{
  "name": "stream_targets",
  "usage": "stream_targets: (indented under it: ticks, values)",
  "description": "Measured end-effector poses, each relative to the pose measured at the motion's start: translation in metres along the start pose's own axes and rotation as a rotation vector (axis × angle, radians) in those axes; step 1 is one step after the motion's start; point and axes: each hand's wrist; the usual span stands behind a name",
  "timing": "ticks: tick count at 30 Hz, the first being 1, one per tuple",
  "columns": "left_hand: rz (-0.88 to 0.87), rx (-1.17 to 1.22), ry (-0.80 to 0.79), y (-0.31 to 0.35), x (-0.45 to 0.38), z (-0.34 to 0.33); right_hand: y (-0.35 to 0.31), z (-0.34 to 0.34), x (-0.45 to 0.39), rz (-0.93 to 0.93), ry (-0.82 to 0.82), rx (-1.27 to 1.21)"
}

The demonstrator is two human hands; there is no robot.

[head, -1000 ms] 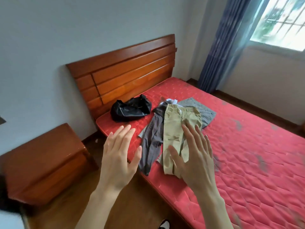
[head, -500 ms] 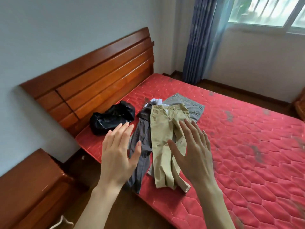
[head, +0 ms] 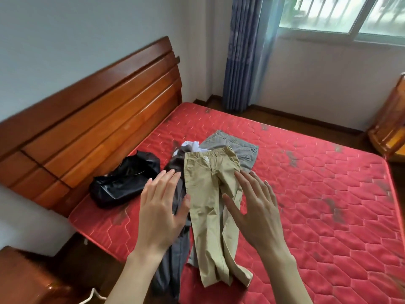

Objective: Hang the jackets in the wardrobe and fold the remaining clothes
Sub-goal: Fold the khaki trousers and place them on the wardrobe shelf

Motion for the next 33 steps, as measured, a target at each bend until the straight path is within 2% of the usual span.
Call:
stream_targets:
  ticks: [9, 15, 24, 33]
  values:
    - [-0.002, 0.108, -0.070, -0.099, -0.117, -0.078, 0.009, -0.080, -0.110, -0.087, -0.005, 0.082]
    - [0.019, 0.138, -0.121, -0.155, -0.175, -0.154, 0.045, -0.132, -0.172, -0.164, -0.013, 0.125]
    - [0.109, 0.139, -0.230, -0.224, -0.208, -0.295, 0.144, -0.253, -0.236, -0.205, -0.063, 0.102]
    - [0.128, 0.084, -0.222, -0.304, -0.216, -0.458, 0.270, -0.407, -0.281, -0.239, -0.118, 0.082]
Point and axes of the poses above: each hand's wrist, its own x-axis away from the middle knuckle, its own z-axis out of the back of the hand, y = z × x
